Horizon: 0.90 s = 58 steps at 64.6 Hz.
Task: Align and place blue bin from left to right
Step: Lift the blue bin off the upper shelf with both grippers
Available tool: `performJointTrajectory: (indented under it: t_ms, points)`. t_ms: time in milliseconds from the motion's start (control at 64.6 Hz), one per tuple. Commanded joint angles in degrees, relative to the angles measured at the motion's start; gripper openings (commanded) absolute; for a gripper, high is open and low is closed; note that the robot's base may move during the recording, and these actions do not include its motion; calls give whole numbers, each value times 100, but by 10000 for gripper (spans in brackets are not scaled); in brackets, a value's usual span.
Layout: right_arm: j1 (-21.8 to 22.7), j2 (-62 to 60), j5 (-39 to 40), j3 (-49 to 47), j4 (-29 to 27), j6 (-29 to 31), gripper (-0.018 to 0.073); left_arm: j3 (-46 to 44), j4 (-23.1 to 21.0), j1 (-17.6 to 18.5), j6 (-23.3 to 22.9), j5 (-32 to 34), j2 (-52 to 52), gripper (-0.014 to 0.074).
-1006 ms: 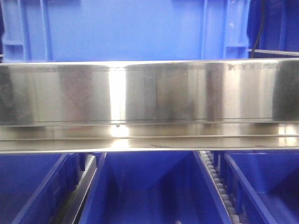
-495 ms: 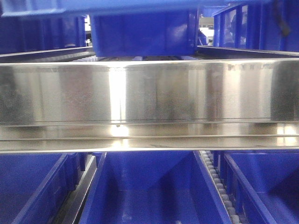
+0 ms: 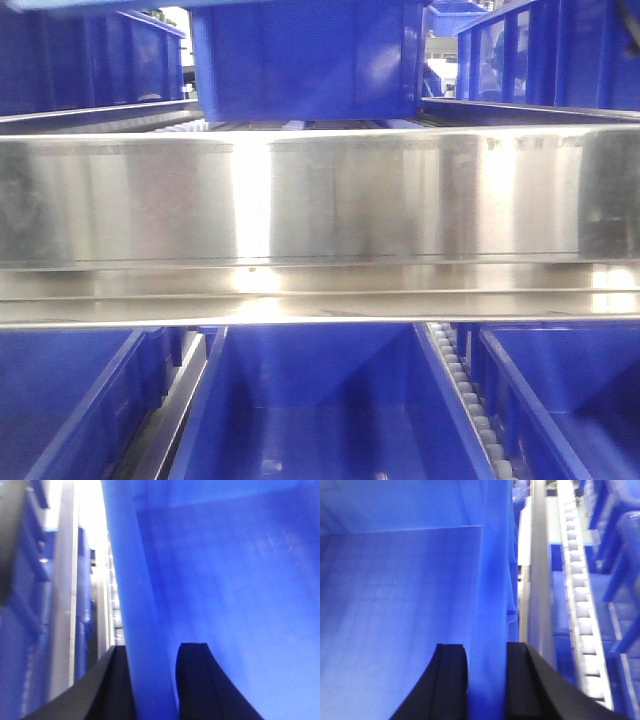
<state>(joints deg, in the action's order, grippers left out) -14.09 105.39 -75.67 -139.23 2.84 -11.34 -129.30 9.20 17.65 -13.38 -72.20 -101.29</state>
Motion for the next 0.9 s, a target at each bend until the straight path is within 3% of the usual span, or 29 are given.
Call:
performJointTrajectory:
  t_ms: [0,279,882]
  points:
    - [20,-103,570,-128,155,144,-78,-187,202,26,71,223,170,-16]
    - [20,-53,570,-128,155,154,-78,-467,430,26,71,223,148,-16]
    - [20,-60,570,-128,155,154,-78,-467,419,26,71,223,97,-16]
